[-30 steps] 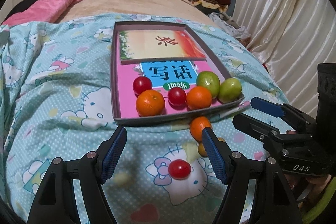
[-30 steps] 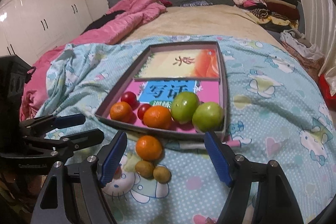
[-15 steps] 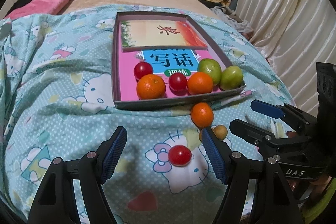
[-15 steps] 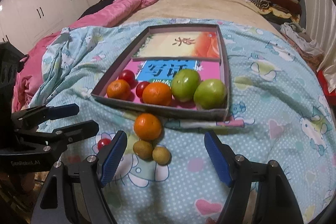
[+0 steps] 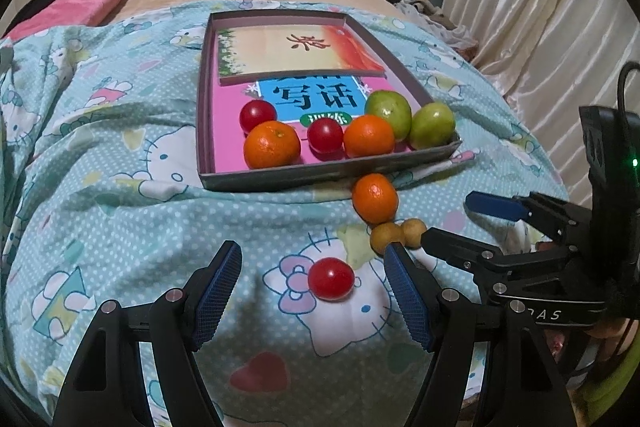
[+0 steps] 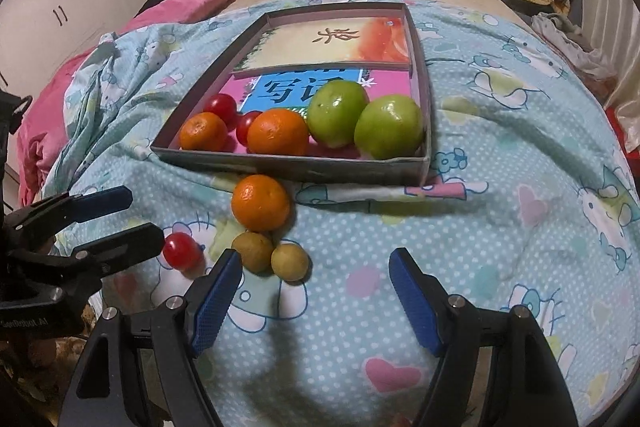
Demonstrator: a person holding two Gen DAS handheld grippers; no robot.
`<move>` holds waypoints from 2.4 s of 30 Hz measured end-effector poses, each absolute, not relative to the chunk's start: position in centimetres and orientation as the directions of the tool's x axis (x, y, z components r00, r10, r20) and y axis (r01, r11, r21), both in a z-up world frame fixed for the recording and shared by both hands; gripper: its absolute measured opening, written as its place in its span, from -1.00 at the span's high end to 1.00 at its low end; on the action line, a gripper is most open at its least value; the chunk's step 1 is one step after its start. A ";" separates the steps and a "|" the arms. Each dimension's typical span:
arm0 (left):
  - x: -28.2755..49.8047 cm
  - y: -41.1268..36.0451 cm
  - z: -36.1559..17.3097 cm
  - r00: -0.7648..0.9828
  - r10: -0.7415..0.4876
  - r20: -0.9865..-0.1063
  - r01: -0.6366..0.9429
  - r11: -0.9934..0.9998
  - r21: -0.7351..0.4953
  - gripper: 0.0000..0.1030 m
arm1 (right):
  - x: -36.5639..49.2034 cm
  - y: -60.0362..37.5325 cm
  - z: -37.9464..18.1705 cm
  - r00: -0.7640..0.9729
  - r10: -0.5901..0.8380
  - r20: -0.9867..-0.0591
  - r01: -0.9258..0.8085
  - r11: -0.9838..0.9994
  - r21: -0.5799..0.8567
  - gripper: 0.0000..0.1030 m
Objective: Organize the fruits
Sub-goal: 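Move both open grippers down toward the red tomato and small brown fruits, then grasp the red cherry tomato with the left gripper while the right grasps a small brown fruit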
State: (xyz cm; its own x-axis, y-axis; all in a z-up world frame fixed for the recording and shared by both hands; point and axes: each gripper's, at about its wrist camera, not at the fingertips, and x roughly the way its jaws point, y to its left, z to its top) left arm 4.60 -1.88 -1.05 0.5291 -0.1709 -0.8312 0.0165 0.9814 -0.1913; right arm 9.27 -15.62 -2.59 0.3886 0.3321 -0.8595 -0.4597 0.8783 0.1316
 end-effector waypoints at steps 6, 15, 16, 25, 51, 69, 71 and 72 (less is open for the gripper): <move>4.8 -2.4 -1.9 0.499 -0.161 -0.851 0.030 0.985 -0.169 -0.41 | 9.4 -15.2 -3.0 0.384 0.300 -0.873 -0.458 0.883 0.101 -0.47; 5.2 -3.2 -3.1 0.459 -0.187 -0.869 0.059 0.982 -0.180 -0.19 | 9.6 -15.0 -3.8 0.369 0.267 -0.890 -0.456 0.887 0.077 -0.38; 5.2 -3.2 -3.3 0.454 -0.190 -0.870 0.061 0.981 -0.183 -0.15 | 9.6 -15.0 -3.9 0.366 0.263 -0.892 -0.455 0.887 0.075 -0.34; 5.3 -3.5 -4.0 0.430 -0.206 -0.879 0.069 0.978 -0.196 0.01 | 9.4 -14.3 -4.3 0.358 0.252 -0.899 -0.483 0.874 0.053 -0.16; 5.7 -3.7 -4.3 0.427 -0.224 -0.876 0.091 0.974 -0.205 0.11 | 10.1 -13.5 -4.9 0.348 0.282 -0.894 -0.514 0.855 0.070 0.18; 6.3 -3.6 -4.7 0.423 -0.231 -0.876 0.090 0.973 -0.213 0.37 | 10.4 -12.5 -5.2 0.346 0.305 -0.887 -0.554 0.830 0.069 0.45; 6.4 -3.7 -4.8 0.425 -0.230 -0.876 0.092 0.973 -0.210 0.39 | 10.2 -12.4 -5.2 0.346 0.307 -0.887 -0.560 0.826 0.068 0.54; 6.4 -3.7 -4.8 0.425 -0.228 -0.876 0.093 0.974 -0.208 0.40 | 10.2 -12.4 -5.1 0.347 0.310 -0.885 -0.563 0.824 0.068 0.54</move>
